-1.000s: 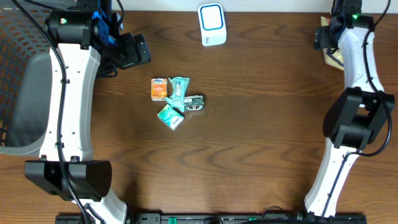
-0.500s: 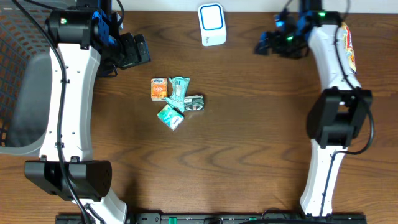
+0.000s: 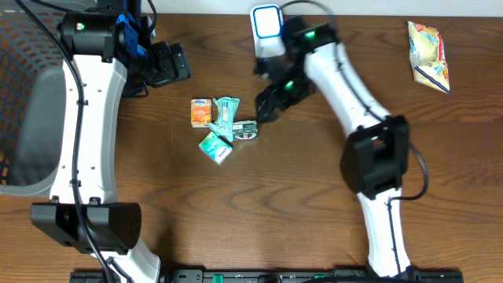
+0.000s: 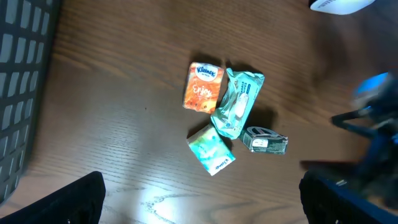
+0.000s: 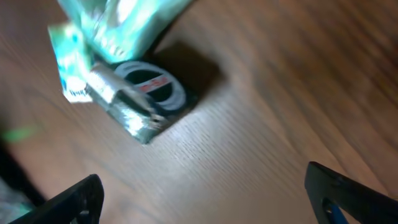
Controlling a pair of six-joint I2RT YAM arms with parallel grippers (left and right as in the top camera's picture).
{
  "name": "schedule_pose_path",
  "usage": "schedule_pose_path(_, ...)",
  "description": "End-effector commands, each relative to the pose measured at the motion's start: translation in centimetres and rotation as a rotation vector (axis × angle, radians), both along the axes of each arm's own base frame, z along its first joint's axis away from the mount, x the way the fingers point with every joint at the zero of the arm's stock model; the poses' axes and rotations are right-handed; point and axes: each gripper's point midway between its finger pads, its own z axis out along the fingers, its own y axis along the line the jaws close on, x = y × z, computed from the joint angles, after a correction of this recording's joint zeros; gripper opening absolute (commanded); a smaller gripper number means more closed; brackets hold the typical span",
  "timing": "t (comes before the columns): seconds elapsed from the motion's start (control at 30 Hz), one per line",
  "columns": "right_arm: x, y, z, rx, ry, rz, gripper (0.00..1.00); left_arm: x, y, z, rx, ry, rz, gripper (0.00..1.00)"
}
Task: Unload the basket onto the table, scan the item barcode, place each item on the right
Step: 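Reach the right gripper to the dark tin and grasp it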
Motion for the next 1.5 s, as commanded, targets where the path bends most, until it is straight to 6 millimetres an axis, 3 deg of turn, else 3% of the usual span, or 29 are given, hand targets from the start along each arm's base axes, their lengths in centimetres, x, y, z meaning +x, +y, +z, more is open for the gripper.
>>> schedule_pose_path(0.0, -0.4, 1.2, 1.7, -0.061, -0.178, 0.271, 0.96, 0.1, 0.5, -0.1, 0.015, 0.004, 0.005, 0.98)
schedule_pose_path(0.33, -0.9, 4.6, 0.6, -0.150, -0.295, 0.418, 0.96, 0.1, 0.5, -0.1, 0.014, 0.004, 0.005, 0.98)
schedule_pose_path(0.53, -1.5, 5.2, -0.8, -0.117, -0.252, 0.424, 0.95, 0.1, 0.5, -0.1, 0.015, 0.004, 0.005, 0.98)
schedule_pose_path(0.73, -1.9, 4.9, -2.1, -0.124, -0.226, 0.426, 0.85, 0.1, 0.5, -0.1, 0.014, 0.004, 0.005, 0.98)
schedule_pose_path(0.97, -1.9, 5.0, -4.0, -0.124, -0.223, 0.409, 0.87, 0.1, 0.5, -0.1, 0.015, 0.004, 0.005, 0.98)
schedule_pose_path(1.13, -1.7, 5.3, -4.0, -0.118, -0.217, 0.348, 0.73, 0.1, 0.5, -0.1, 0.015, 0.004, 0.005, 0.98)
schedule_pose_path(1.23, -1.6, 5.2, -4.0, -0.105, -0.209, 0.336, 0.54, 0.1, 0.5, -0.1, 0.014, 0.004, 0.005, 0.98)
schedule_pose_path(1.37, -1.5, 5.0, -3.8, -0.058, -0.163, 0.262, 0.40, 0.1, 0.5, -0.1, 0.015, 0.004, 0.005, 0.98)
schedule_pose_path(1.47, -1.4, 4.4, -3.5, -0.020, -0.118, 0.207, 0.40, 0.1, 0.5, -0.1, 0.015, 0.004, 0.005, 0.98)
